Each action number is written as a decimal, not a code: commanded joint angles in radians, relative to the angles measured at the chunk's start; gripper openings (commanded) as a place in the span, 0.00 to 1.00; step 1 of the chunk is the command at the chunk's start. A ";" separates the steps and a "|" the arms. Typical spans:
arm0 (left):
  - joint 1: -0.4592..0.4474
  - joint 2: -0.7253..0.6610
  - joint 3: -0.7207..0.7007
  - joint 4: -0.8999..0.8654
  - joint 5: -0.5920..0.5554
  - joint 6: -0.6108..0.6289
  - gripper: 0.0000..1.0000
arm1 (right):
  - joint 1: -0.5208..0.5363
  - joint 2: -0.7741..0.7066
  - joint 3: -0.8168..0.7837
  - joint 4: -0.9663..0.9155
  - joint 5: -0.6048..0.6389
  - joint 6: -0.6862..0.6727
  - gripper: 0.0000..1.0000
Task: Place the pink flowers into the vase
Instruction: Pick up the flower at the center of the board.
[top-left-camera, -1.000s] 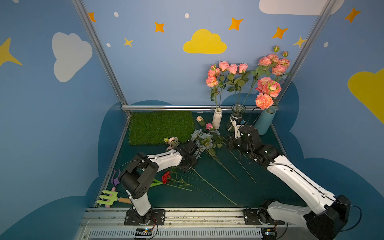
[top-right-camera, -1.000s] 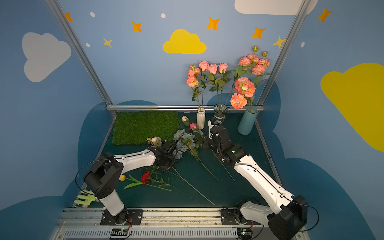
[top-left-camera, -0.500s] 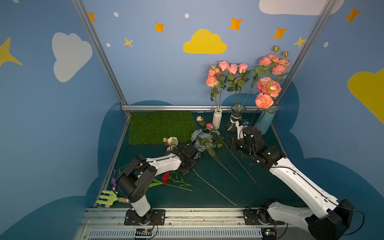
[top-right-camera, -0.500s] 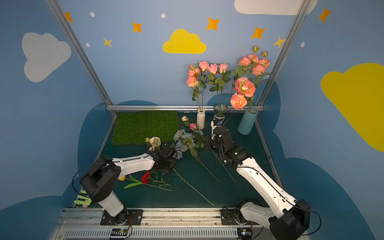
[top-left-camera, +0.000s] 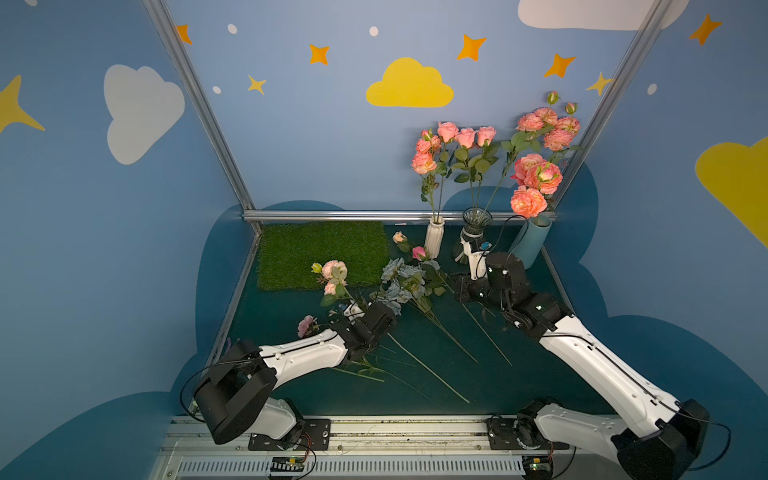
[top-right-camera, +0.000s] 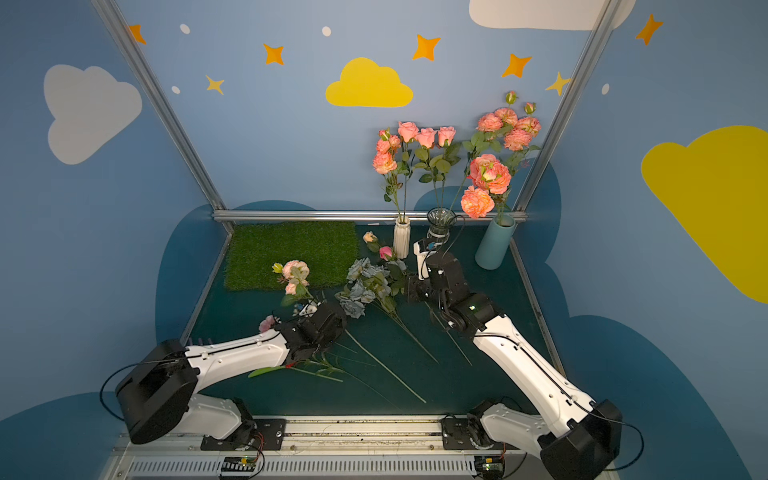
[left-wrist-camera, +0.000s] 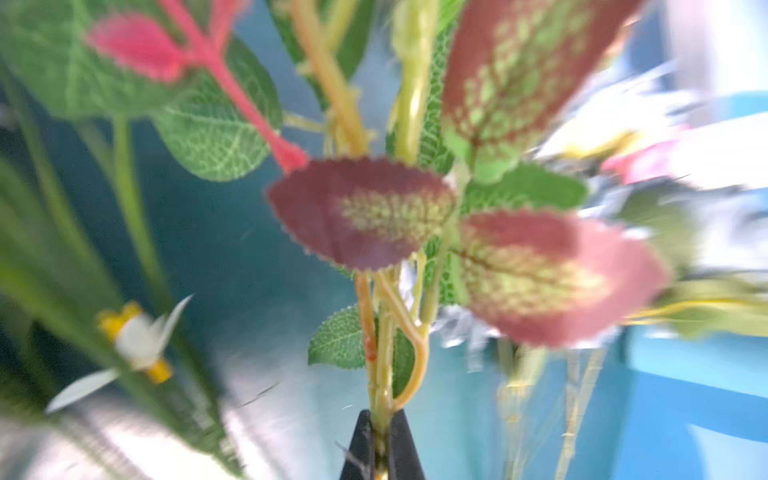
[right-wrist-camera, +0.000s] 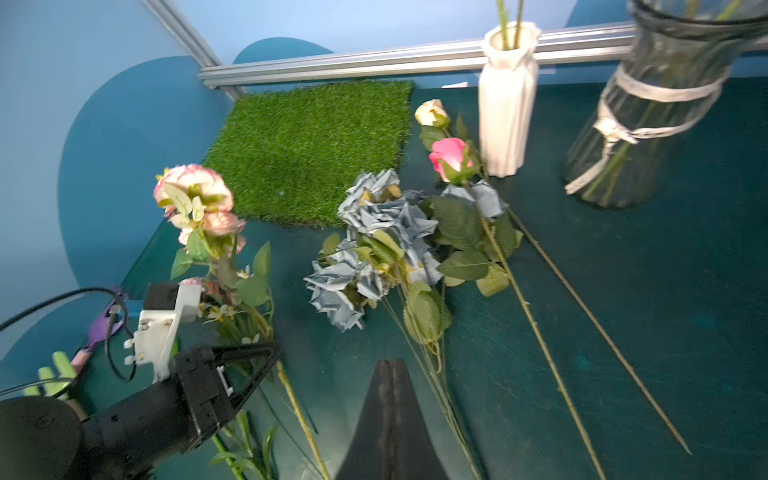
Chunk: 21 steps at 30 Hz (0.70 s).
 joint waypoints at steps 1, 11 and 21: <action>0.000 -0.054 0.010 0.180 -0.105 0.179 0.02 | 0.023 0.050 0.061 0.003 -0.162 -0.063 0.00; 0.104 -0.183 0.243 0.272 0.305 0.774 0.02 | 0.045 0.149 0.162 0.027 -0.472 -0.110 0.06; 0.166 -0.217 0.434 0.051 0.604 0.875 0.02 | 0.043 0.169 0.215 0.055 -0.604 -0.116 0.16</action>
